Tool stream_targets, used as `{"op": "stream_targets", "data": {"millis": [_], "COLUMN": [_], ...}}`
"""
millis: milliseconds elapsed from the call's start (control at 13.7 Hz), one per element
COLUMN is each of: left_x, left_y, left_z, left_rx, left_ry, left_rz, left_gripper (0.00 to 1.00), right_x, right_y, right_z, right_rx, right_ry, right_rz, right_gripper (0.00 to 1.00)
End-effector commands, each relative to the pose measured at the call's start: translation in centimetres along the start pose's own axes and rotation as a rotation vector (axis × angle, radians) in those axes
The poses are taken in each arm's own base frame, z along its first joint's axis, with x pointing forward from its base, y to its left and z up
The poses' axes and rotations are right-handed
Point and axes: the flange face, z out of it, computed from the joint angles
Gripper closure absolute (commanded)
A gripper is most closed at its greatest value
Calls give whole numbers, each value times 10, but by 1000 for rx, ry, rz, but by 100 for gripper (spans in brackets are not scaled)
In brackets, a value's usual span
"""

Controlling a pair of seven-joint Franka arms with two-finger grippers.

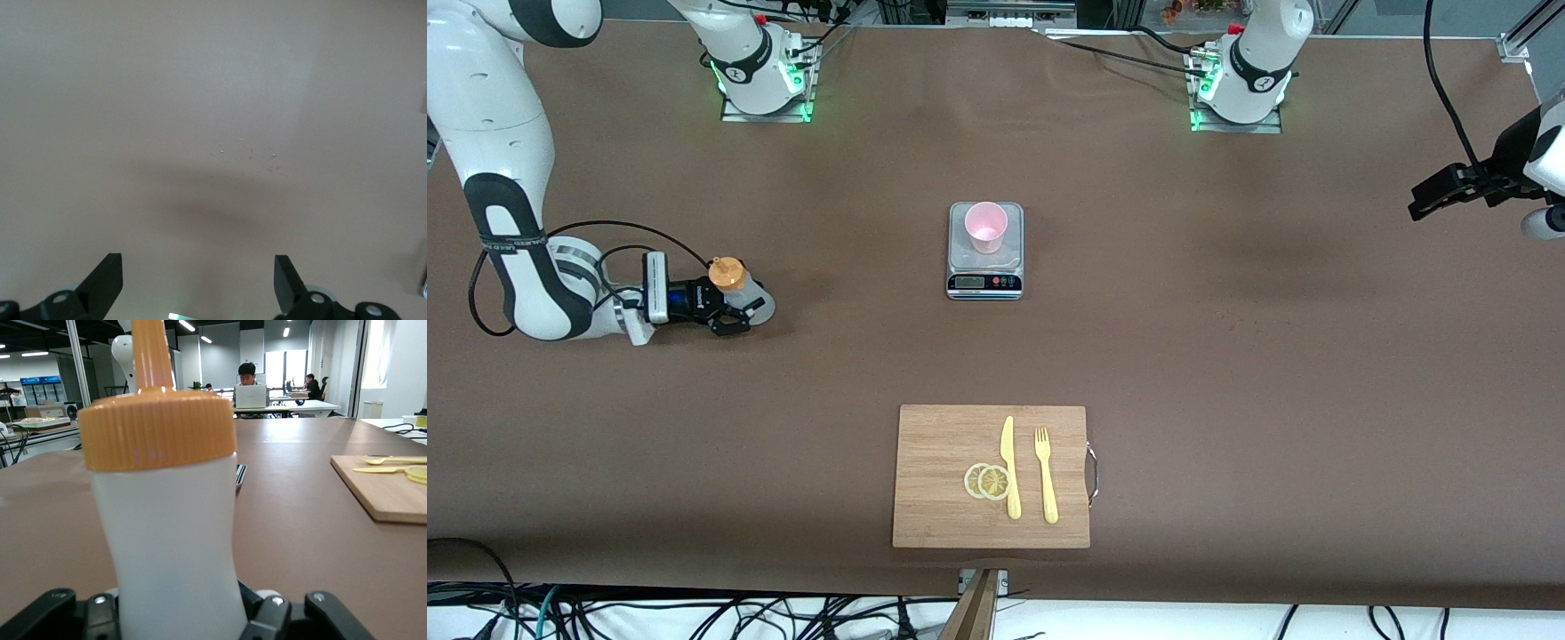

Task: Add sauce to pink cup with both arms
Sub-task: 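Grasp the white squeeze bottle with the right gripper and lift it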

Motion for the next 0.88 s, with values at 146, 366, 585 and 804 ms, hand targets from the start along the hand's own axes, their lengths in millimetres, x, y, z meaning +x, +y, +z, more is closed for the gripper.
{"op": "stream_targets", "data": {"millis": [146,366,585,804], "left_x": [-1,5,10,10], "left_y": [4,4,3,2], "left_z": [-14,-16,-14,-14], "left_rx": [-82,-82,-80,-74], "left_ry": [28,34,32,33], "left_rz": [17,12,9,7], "left_gripper": [0,0,0,0], "right_x": [65,90,117,147], "right_y": [36,54,74,90], "right_z": [19,34,64,108], "right_rx": [-3,-26,-50,-45], "right_ry": [-105,-192,-297,-391], "right_rz": [14,59,62,42], "right_gripper": [100,100,100,100]}}
